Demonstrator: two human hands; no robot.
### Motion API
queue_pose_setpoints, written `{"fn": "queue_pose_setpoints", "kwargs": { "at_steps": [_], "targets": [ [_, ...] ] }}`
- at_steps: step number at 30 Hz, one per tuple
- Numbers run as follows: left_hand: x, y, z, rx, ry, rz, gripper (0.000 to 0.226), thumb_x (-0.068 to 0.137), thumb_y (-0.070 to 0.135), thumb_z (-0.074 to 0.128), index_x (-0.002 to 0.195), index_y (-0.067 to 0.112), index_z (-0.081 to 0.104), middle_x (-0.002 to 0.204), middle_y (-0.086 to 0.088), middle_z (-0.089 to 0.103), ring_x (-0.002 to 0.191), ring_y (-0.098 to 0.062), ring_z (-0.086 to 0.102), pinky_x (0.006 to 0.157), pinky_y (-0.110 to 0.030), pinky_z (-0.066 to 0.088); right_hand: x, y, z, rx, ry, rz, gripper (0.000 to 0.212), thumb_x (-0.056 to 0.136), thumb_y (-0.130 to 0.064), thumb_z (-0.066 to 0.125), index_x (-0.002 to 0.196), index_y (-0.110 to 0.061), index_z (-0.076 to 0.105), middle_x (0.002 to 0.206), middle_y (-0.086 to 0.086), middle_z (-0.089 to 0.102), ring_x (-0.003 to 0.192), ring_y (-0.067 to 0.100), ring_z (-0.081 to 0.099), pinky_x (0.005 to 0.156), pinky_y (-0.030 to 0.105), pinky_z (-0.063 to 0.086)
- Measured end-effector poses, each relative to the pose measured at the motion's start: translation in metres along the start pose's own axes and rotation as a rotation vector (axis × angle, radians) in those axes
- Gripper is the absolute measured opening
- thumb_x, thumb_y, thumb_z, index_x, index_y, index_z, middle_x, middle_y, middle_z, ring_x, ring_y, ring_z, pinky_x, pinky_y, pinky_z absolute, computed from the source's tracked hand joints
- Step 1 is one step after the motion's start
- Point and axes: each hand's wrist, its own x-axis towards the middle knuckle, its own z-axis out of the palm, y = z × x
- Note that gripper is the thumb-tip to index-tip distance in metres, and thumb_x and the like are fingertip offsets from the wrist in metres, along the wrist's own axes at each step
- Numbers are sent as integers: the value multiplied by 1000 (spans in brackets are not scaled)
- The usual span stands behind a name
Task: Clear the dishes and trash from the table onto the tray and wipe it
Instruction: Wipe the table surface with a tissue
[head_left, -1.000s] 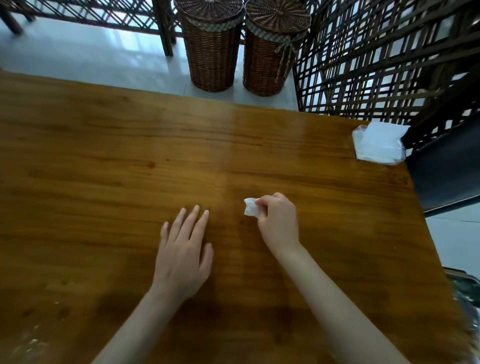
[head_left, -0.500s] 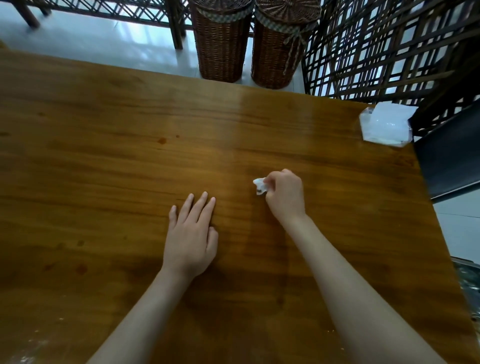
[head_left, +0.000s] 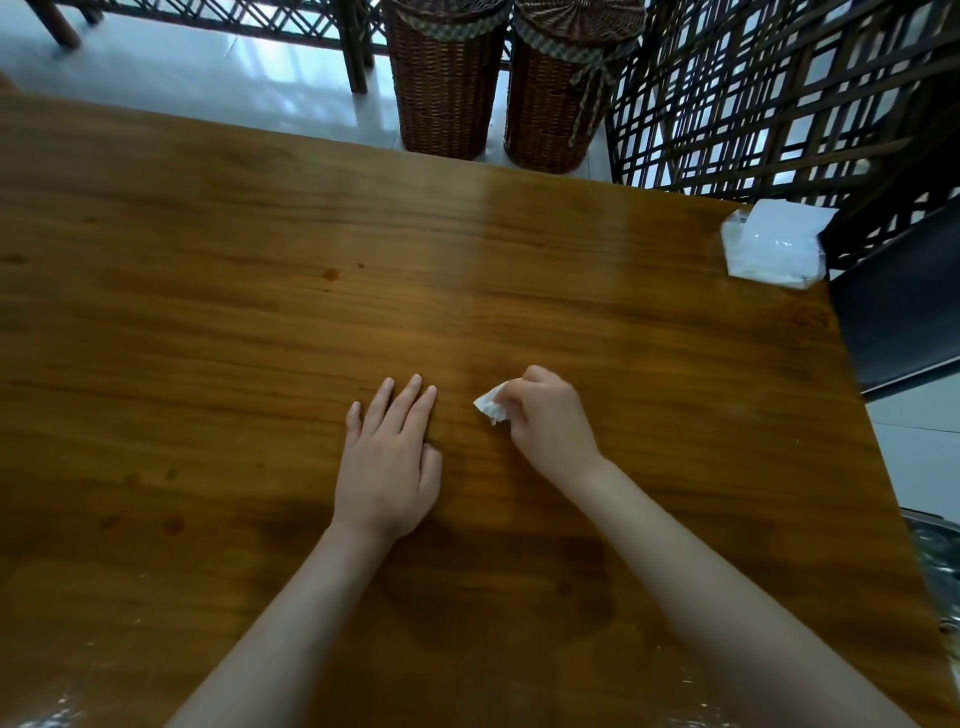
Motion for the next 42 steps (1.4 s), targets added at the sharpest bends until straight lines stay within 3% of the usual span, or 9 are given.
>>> {"fn": "queue_pose_setpoints", "kwargs": {
  "at_steps": [5,10,15,20,23,28,33,37,42],
  "targets": [
    [0,1,1,-23,8,-2,58,86,31,31,142,17,38,148,-3,37,141,-24,22,111,-43,7,22,21,-10,-11,129,215,17,90,-6,57,100,-5,70,91,10,62,81,14,53,68,19,41],
    [0,0,2,-11,15,1,58,86,32,30,141,18,39,148,-3,38,140,-24,24,110,-42,8,-10,9,-6,8,2,18,16,89,-5,57,95,-5,72,84,7,60,76,13,53,67,20,43],
    [2,-1,5,4,26,1,57,86,32,30,141,18,39,148,-3,37,140,-24,24,111,-44,11,-4,28,-18,-9,95,175,17,90,-7,56,99,-5,70,91,9,62,78,8,48,67,17,36],
    [3,-1,3,-7,-4,9,53,90,27,37,143,17,36,150,-4,33,142,-25,19,113,-47,12,-36,21,-20,27,-18,94,16,87,-2,57,93,-4,72,86,9,62,75,12,51,63,13,33],
    [0,0,-5,22,-40,20,54,92,27,38,144,18,33,152,-4,30,143,-23,17,114,-48,7,-50,32,-40,62,118,181,15,84,0,60,91,-4,73,82,10,63,72,14,54,60,16,35],
    [-68,28,-12,-20,19,-32,62,85,38,36,143,15,33,150,-7,32,141,-24,23,111,-46,5,-94,27,-45,49,46,193,15,86,-1,60,94,-3,72,86,8,62,74,11,51,60,11,36],
    [-159,62,3,9,-126,35,68,83,47,42,142,14,34,149,-8,33,140,-26,25,111,-47,12,-140,19,-38,36,18,205,15,87,-3,60,97,-3,70,89,8,62,78,9,51,66,15,40],
    [-177,67,10,28,-161,33,68,84,51,39,138,9,42,143,-11,43,134,-31,37,108,-50,18,-156,16,-31,24,15,212,16,87,-4,59,99,-3,70,89,8,61,79,9,48,67,16,37],
    [-176,67,12,18,-164,19,69,83,51,38,139,11,41,145,-9,42,136,-29,34,109,-51,17,-163,8,-20,42,18,251,19,90,-7,56,105,-7,69,97,6,62,88,12,56,73,15,43]
  ]
}}
